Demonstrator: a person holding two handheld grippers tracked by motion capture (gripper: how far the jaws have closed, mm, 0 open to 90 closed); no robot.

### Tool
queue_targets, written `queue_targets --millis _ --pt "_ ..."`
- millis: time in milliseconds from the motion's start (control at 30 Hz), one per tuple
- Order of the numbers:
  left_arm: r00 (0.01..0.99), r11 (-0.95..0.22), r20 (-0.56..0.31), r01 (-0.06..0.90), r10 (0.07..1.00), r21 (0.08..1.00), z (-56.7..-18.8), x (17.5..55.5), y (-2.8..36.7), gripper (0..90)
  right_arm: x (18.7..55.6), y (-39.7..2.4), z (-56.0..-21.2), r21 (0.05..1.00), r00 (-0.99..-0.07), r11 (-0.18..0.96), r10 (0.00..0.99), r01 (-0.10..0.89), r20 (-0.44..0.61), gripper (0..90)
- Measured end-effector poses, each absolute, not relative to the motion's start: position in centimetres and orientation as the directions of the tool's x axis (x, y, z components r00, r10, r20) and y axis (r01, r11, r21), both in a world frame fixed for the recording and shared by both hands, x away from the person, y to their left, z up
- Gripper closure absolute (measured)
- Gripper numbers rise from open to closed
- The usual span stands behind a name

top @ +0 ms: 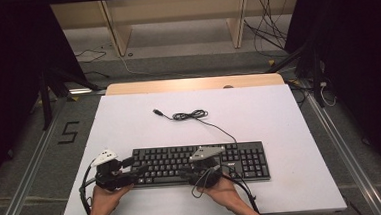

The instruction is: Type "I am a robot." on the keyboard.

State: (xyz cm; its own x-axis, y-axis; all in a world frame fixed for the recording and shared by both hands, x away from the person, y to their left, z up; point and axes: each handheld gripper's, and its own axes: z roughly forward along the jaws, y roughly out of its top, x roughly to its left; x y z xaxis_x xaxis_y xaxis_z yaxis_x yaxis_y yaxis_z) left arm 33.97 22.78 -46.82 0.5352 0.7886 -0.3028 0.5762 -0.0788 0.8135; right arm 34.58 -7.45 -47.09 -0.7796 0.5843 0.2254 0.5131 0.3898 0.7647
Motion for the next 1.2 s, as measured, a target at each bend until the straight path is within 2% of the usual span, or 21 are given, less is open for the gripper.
queue_targets --millis 133,233,300,367,600,800,1200 --pt "0.526 -0.093 -0.293 0.589 0.798 0.803 -47.0 34.1 22.9 39.5 34.7 -8.1 -46.7 0.778 -0.775 0.363 0.585 0.513 0.238 67.3" --pt "0.522 -0.099 -0.293 0.598 0.801 0.795 -47.1 34.2 22.9 49.0 34.7 -8.3 -46.4 0.785 -0.768 0.342 0.591 0.517 0.248 58.3" --pt "0.522 -0.103 -0.293 0.603 0.801 0.791 -47.2 34.3 22.9 52.5 34.8 -8.4 -46.3 0.786 -0.766 0.339 0.592 0.517 0.248 56.9" --pt "0.519 -0.114 -0.289 0.612 0.804 0.783 -47.4 34.5 22.8 61.8 34.7 -8.6 -46.0 0.792 -0.763 0.33 0.598 0.514 0.246 50.4" --pt "0.528 -0.156 -0.264 0.622 0.807 0.767 -47.9 34.9 22.3 78.9 34.8 -9.0 -45.7 0.801 -0.754 0.315 0.611 0.51 0.24 43.8" --pt "0.529 -0.174 -0.252 0.629 0.811 0.758 -48.1 35.0 22.1 85.9 34.8 -9.1 -45.5 0.811 -0.755 0.305 0.612 0.5 0.236 37.8" --pt "0.52 -0.173 -0.25 0.634 0.817 0.754 -48.2 35.2 22.1 88.6 34.4 -9.2 -45.2 0.82 -0.765 0.304 0.601 0.485 0.23 34.8"
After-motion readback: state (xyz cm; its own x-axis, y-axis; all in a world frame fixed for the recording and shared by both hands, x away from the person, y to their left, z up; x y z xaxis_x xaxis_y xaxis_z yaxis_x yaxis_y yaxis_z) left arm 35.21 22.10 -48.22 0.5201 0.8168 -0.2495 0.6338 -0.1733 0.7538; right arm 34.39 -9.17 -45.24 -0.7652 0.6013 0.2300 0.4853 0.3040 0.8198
